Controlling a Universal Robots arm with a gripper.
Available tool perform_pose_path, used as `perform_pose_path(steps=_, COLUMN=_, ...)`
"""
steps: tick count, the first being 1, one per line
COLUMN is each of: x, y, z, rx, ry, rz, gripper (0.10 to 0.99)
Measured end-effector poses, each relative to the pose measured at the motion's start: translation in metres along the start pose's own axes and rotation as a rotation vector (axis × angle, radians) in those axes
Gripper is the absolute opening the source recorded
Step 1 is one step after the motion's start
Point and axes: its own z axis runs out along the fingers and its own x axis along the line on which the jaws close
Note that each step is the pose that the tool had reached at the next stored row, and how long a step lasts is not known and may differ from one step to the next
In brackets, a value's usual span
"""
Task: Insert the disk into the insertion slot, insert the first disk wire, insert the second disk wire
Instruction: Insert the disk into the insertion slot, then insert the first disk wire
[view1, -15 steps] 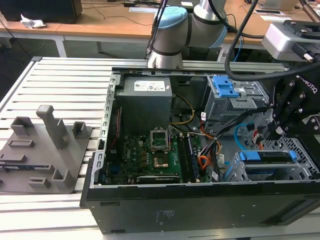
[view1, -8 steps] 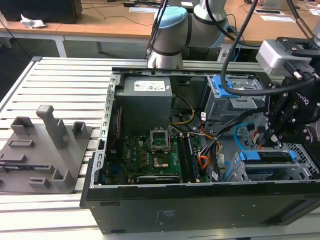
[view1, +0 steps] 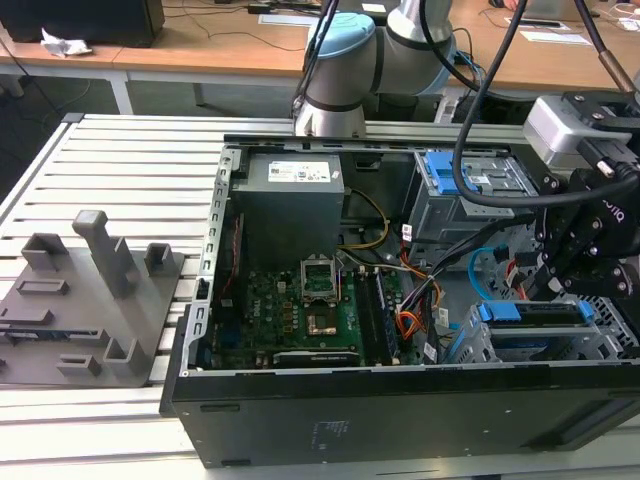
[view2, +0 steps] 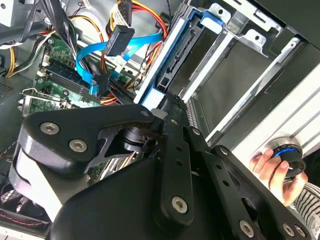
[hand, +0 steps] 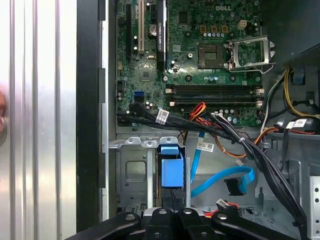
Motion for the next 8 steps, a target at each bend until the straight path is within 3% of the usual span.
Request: perform_pose_path(steps=8, x=0.0000, y=-0.0003, z=0.0000, rx=0.000, ry=-0.0001, rz=0.000, gripper=0.106)
